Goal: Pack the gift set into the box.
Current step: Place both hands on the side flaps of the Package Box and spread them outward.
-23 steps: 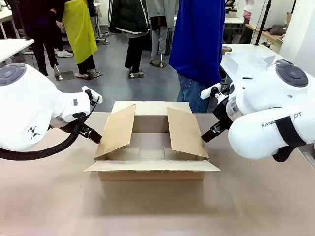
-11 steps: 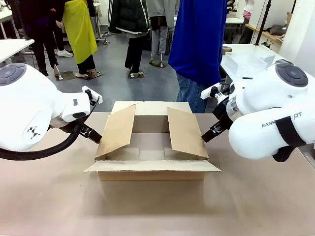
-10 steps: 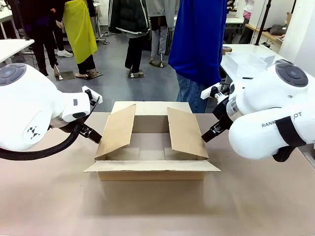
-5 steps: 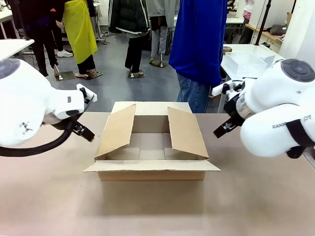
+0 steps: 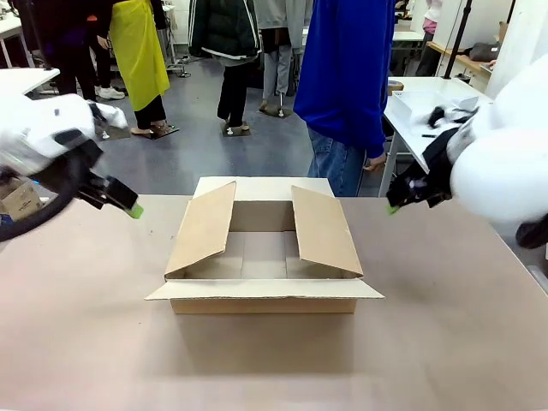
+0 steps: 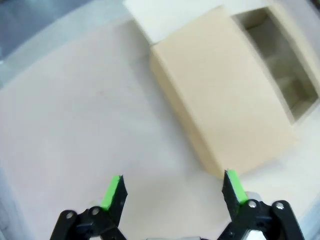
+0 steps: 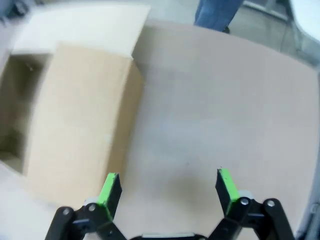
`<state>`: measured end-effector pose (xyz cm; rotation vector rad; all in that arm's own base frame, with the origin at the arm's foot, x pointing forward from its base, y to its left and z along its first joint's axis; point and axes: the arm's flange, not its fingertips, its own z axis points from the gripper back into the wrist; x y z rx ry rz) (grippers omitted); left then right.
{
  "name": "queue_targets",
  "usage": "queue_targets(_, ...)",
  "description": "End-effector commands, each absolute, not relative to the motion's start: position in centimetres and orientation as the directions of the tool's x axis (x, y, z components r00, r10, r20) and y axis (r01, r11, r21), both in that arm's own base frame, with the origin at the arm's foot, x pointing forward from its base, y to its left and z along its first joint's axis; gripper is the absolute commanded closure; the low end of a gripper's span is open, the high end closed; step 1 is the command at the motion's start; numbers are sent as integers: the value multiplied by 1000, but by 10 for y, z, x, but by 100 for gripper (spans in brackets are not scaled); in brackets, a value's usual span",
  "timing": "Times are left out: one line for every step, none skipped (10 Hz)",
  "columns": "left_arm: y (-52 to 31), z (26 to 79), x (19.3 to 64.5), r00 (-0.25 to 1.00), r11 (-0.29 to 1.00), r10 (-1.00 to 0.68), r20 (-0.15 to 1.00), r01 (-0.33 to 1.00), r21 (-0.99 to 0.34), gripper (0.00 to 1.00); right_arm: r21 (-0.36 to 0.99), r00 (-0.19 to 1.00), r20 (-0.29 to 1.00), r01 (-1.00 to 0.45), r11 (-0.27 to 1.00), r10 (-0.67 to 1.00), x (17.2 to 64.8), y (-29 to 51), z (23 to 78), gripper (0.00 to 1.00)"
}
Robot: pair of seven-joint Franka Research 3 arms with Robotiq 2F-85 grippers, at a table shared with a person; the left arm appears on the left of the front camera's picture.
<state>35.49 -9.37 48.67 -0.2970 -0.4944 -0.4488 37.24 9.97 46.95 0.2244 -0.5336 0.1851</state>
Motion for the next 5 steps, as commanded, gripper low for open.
queue_targets(-39, 520, 332, 771, 607, -333, 543, 616, -502, 0, 467, 829, 555, -235, 852, -76, 335, 44, 518, 0)
queue_targets(2, 526, 326, 810, 520, -218, 545, 569, -637, 0, 656, 824, 538, -276, 703, -179, 316, 1, 531, 0)
queue_targets(45, 522, 320, 854, 460, -44, 519, 478, -748, 0, 743, 811, 512, -252, 621, -284, 298, -40, 532, 0)
queue_targets(97, 507, 312, 873, 366, 179, 454, 369, -854, 0, 804, 784, 479, -211, 556, -395, 277, -85, 525, 0)
queue_targets(141, 489, 299, 851, 285, 370, 374, 279, -917, 0, 850, 745, 429, -141, 507, -511, 254, -128, 512, 0)
